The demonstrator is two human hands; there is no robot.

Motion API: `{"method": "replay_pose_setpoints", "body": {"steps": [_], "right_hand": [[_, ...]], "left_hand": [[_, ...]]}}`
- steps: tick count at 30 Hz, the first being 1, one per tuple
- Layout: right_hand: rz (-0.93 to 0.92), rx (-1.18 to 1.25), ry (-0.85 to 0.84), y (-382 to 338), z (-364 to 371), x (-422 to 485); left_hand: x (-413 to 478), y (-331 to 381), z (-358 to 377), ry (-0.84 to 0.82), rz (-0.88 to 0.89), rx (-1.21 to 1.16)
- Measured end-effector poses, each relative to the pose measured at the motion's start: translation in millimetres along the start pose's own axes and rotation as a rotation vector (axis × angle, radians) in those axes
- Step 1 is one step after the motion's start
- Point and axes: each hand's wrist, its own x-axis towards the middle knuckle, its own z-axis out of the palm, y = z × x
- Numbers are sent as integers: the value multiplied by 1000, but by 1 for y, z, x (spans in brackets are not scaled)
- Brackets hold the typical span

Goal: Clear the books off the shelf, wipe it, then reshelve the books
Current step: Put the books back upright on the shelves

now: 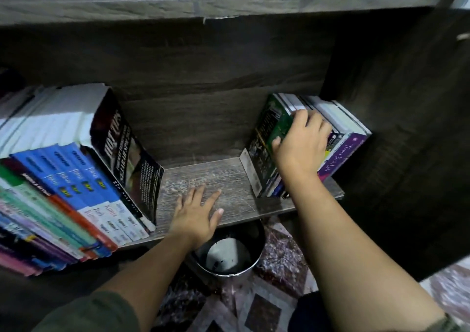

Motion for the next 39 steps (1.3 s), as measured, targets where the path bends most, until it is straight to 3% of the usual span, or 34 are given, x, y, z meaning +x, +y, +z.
{"method": "replay_pose_setpoints", "body": {"steps": [3, 8, 10, 15, 19, 24, 29, 39], "right_hand": [[-43, -192, 99, 3, 12, -3], [-115, -114, 57, -11, 6, -11], [-227, -17, 44, -32, 1, -18], [-480, 263, -82, -84, 0, -39], [-597, 417, -264, -127, -5, -58], [-732, 672, -394, -180, -18, -91], [-742, 824, -500, -204, -23, -112], [-681, 787, -511, -208, -20, -112]], "left_hand": [[0, 2, 3, 6, -17, 15], [-5, 9, -26, 4, -24, 76], [-13, 7, -57, 173, -1, 154], [-60, -28, -141, 805, 128, 170], [-107, -61, -178, 1054, -31, 286], [-137, -105, -195, 1043, -380, 227], [-137, -127, -182, 954, -329, 270], [-121, -142, -171, 1127, -236, 258]]}}
